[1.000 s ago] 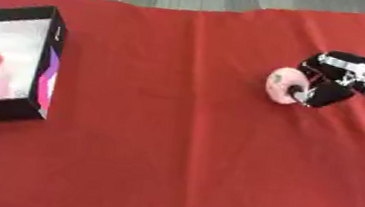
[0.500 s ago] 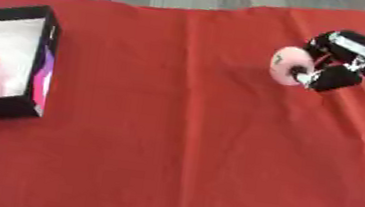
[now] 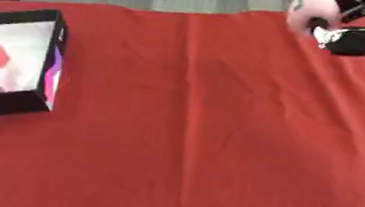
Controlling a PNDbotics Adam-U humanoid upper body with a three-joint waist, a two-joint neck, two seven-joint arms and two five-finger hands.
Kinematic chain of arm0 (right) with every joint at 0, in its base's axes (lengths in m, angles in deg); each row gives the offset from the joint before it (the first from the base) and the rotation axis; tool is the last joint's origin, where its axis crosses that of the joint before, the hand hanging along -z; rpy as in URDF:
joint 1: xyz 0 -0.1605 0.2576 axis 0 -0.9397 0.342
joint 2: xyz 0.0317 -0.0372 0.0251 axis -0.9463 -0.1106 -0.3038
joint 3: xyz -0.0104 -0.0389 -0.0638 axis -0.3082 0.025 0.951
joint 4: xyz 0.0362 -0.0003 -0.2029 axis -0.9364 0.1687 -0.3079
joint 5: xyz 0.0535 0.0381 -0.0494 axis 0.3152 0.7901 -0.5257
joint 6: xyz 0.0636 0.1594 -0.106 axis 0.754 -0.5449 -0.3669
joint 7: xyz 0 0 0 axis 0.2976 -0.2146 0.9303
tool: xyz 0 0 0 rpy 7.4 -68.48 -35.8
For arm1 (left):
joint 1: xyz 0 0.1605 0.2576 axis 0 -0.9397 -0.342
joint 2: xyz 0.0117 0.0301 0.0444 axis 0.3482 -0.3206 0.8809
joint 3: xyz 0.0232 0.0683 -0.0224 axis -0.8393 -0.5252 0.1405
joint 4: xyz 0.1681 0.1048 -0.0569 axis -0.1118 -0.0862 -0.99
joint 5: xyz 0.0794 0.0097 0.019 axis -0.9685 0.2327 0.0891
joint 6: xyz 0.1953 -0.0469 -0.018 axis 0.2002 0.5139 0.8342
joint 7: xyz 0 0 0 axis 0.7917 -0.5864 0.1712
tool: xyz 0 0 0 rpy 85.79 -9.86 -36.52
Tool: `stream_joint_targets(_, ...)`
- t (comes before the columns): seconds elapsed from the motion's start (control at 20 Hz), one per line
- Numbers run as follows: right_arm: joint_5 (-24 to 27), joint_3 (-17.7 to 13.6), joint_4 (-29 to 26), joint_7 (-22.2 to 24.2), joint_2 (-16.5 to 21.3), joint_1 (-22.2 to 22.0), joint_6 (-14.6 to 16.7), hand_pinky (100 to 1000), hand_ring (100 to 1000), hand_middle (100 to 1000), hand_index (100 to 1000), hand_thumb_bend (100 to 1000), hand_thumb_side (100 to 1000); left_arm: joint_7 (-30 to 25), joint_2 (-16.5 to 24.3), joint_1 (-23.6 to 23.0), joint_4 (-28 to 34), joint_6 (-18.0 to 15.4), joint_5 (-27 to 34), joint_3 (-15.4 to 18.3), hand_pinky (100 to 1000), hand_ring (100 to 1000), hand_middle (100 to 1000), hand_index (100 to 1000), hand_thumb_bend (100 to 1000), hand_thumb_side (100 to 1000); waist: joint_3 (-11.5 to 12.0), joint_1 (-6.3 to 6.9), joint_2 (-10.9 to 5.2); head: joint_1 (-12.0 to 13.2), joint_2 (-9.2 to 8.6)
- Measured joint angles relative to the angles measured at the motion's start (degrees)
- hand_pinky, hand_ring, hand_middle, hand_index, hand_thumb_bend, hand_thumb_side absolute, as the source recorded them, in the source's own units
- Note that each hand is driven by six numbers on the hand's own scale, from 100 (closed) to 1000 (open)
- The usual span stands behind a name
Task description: Pick up the objects with one hand, pass them to the other hand, and then place them into the box on the other side of the table.
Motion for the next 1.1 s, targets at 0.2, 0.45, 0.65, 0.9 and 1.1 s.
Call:
stream_joint_targets(0.2,-1.93,1.03,-0.06,-2.11,-3.12,1.08,0.32,669,697,474,573,137,100,0.02,0.58,0.41,-0.18,-0.04,0.05,0.02,810,767,637,766,100,608,-0.67,0.0,-0.79,0.95,0.01)
stream_joint_targets(0.45,-5.27,2.99,-0.07,-5.69,-7.45,2.22,0.51,656,696,474,574,128,100,-0.94,1.75,2.14,-0.17,-0.37,-0.07,-0.25,811,768,641,768,100,582,-1.38,0.0,-1.32,1.62,0.02)
stream_joint_targets(0.65,-6.96,5.09,-0.08,-8.64,-10.18,2.95,0.62,645,695,474,576,119,100,-4.0,2.85,4.14,-0.04,-0.83,-0.92,-1.57,811,768,646,770,100,563,-1.56,0.0,-1.52,1.92,0.14)
stream_joint_targets(0.9,-6.87,7.48,-0.08,-11.4,-12.52,3.71,0.38,633,693,473,577,103,100,-9.38,3.95,6.79,0.23,-1.49,-2.45,-3.75,808,766,650,771,100,537,-1.61,0.0,-1.62,1.99,0.25)
stream_joint_targets(1.1,-6.39,9.35,-0.08,-12.54,-14.13,4.63,-0.01,626,691,473,578,100,100,-13.48,3.98,9.14,0.21,-2.08,-4.17,-5.81,806,764,657,774,100,519,-1.56,0.0,-2.16,2.18,0.32)
